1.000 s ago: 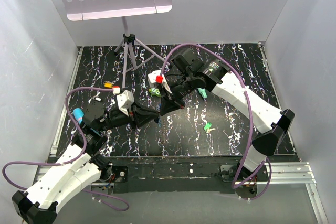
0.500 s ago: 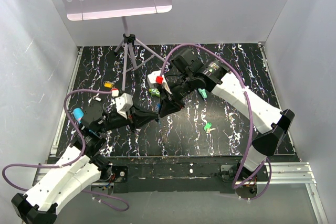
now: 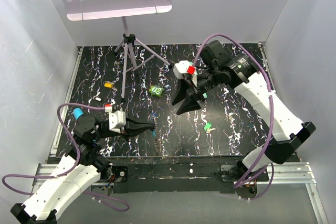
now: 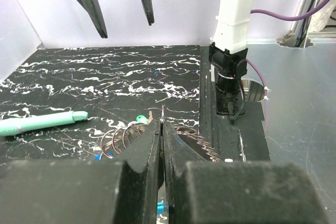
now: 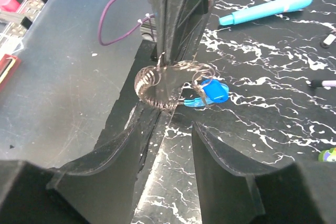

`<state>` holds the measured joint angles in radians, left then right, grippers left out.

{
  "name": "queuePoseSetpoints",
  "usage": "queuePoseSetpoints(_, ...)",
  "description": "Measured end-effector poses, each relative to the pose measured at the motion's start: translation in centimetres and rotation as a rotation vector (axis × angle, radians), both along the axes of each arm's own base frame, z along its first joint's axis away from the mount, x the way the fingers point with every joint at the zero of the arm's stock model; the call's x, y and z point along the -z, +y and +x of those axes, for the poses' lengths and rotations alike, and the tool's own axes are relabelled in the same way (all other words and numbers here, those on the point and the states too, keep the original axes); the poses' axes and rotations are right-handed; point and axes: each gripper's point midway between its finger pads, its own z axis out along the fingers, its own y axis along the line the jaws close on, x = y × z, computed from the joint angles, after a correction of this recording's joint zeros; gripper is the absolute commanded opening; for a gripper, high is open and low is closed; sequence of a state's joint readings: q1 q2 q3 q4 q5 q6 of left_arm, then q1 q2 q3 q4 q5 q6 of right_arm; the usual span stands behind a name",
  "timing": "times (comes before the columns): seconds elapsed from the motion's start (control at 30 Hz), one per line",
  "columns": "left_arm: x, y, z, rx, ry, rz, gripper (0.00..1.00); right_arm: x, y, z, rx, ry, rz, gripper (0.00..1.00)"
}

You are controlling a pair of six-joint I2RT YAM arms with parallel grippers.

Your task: Put the keys on the keyring

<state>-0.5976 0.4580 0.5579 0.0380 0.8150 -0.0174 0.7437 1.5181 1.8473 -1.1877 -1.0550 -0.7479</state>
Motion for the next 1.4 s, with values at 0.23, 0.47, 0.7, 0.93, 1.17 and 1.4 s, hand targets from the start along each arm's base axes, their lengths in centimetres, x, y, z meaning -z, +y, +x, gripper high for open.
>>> queuePoseSetpoints(0.23,-0.5,-0.3,-1.2,0.076,-0.010,-0.044,0.00,1.3,-1.2,-1.4,-0.047,0.033,0.008,0.52)
queuePoseSetpoints(0.47,-1.4,-0.5,-2.0,0.123,-0.012,-0.107,0.00,1.1,-1.4,-2.2,-0.093,0.047,0.042,0.52)
queuePoseSetpoints(0.7,-3.0,-0.4,-3.0,0.168,-0.038,-0.165,0.00,0.8,-1.5,-3.0,-0.152,0.036,0.102,0.52)
queuePoseSetpoints(0.93,-3.3,-0.4,-3.3,0.188,-0.042,-0.174,0.00,0.8,-1.5,-3.1,-0.173,0.010,0.128,0.52)
queuePoseSetpoints(1.17,-3.6,-0.3,-3.2,0.183,-0.023,-0.186,0.00,1.2,-1.6,-3.1,-0.177,0.013,0.126,0.52)
queuePoseSetpoints(1.4,-3.0,-0.6,-1.8,0.125,0.137,-0.194,0.00,2.3,-1.7,-3.2,-0.167,0.041,0.091,0.52)
